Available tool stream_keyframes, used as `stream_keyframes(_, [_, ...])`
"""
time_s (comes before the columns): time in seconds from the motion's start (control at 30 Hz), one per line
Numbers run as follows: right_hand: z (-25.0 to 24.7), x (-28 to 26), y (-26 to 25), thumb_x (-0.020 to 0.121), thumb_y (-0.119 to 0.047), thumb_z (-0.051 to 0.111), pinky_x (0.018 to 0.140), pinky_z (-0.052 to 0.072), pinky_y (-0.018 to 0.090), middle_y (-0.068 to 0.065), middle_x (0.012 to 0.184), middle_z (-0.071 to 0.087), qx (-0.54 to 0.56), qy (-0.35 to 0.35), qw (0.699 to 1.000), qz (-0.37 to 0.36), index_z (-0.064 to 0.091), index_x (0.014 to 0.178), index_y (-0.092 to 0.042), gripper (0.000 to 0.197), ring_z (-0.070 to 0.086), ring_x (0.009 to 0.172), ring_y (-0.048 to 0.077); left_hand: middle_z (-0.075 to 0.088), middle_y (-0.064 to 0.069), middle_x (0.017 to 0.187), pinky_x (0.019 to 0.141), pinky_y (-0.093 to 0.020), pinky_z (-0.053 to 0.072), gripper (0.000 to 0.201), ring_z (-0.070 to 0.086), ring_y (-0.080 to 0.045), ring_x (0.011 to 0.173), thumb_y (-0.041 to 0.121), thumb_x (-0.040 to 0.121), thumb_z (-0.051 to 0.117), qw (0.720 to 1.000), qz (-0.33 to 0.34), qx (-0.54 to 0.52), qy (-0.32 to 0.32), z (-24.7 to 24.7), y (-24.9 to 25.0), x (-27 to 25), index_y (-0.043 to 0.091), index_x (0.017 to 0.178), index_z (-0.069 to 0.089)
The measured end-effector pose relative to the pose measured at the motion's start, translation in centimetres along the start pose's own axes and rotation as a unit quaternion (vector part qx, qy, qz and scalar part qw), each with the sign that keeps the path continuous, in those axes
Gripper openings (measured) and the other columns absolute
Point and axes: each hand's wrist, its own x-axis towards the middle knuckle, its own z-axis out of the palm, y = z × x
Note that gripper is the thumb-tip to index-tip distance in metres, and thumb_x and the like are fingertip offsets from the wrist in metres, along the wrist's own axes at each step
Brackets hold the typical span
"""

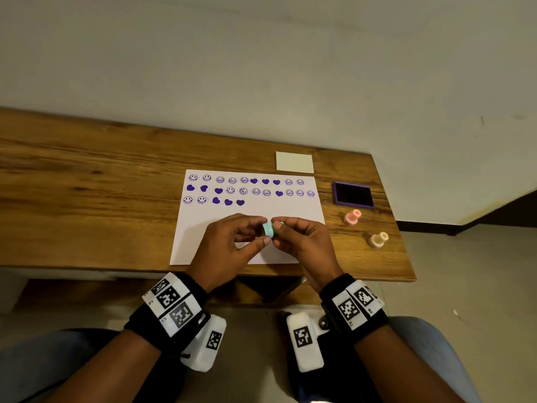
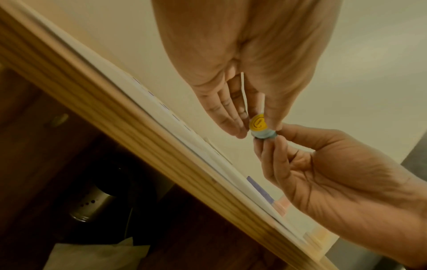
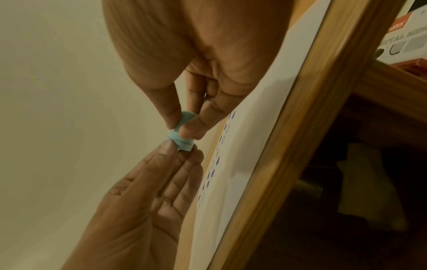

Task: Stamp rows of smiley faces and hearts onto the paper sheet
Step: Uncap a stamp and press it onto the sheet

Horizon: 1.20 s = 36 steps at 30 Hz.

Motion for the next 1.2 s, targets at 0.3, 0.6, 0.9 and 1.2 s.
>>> stream_keyframes(0.3, [-2.9, 1.5, -2.1, 0.092, 0.0, 0.061, 0.069, 0.057, 0.02, 0.013, 0.1, 0.073, 0.186, 0.057, 0.981, -0.018, 0.065, 0.112, 0.009, 0.023, 0.069, 0.084, 0.015, 0.074, 0.002, 0.091, 0.076, -0.015, 0.053, 0.026, 0.07, -0.006, 0.083, 0.012, 0.081, 0.075, 0.994, -0.051, -0.07, 0.069, -1.9, -0.5, 1.2, 0.019, 0.105, 0.071])
stream_keyframes(0.6, [-3.9, 1.6, -2.3, 0.072, -0.001, 0.066, 0.061, 0.06, 0.023, 0.02, 0.099, 0.067, 0.399, 0.029, 0.911, 0.101, 0.065, 0.103, 0.004, 0.032, 0.072, 0.074, 0.022, 0.072, 0.005, 0.088, 0.073, -0.015, 0.054, 0.026, 0.068, -0.006, 0.079, 0.013, 0.08, 0.075, 0.993, -0.044, -0.026, 0.111, -2.1, -1.6, 1.6, 0.02, 0.105, 0.072])
stream_keyframes(0.9, [-4.0, 1.7, -1.8, 0.042, 0.005, 0.085, 0.06, 0.06, 0.026, 0.019, 0.093, 0.067, 0.476, -0.031, 0.872, 0.111, 0.061, 0.111, 0.001, 0.073, 0.069, 0.071, 0.024, 0.068, 0.008, 0.09, 0.07, -0.008, 0.052, 0.029, 0.066, -0.002, 0.08, 0.019, 0.082, 0.074, 0.989, -0.018, 0.054, 0.136, -2.6, -1.4, 1.4, 0.014, 0.11, 0.072])
stream_keyframes(1.2, [-3.8, 0.8, -2.8, 0.081, -0.003, 0.067, 0.071, 0.062, 0.026, 0.017, 0.108, 0.069, 0.408, 0.015, 0.911, 0.061, 0.068, 0.107, 0.0, 0.027, 0.071, 0.09, 0.022, 0.064, 0.011, 0.094, 0.065, 0.0, 0.046, 0.031, 0.064, 0.001, 0.079, 0.019, 0.084, 0.072, 0.987, -0.019, 0.068, 0.141, -3.0, -1.1, 1.5, 0.013, 0.114, 0.069])
